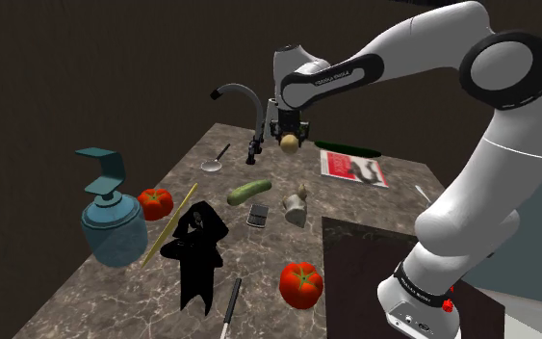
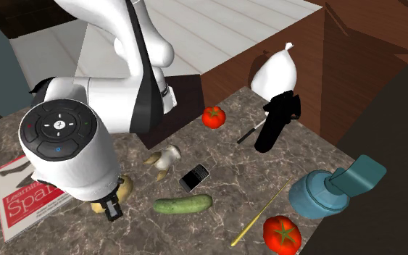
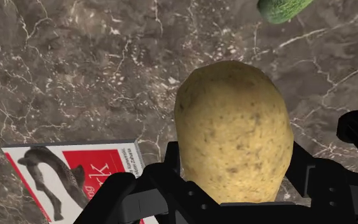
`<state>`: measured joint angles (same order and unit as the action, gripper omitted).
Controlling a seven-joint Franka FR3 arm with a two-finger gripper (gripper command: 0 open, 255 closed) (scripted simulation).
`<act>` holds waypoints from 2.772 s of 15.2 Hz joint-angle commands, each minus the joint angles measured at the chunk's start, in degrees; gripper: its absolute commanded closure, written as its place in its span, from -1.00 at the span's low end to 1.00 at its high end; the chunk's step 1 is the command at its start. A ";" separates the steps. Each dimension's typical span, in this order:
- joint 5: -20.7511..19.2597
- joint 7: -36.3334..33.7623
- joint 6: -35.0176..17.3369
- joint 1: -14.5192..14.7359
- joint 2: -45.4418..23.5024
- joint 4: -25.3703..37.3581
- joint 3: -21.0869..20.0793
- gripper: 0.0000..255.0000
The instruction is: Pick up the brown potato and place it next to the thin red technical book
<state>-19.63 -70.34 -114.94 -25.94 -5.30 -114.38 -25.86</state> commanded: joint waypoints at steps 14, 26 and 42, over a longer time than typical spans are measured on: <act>-3.37 16.57 -1.71 -9.16 -10.75 13.29 8.00 1.00; -5.05 21.34 -4.13 -11.93 -18.95 20.38 10.71 1.00; -8.54 17.23 -13.00 -11.28 -24.60 16.47 12.29 1.00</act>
<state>-27.94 -52.91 -127.47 -37.28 -29.36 -98.00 -13.71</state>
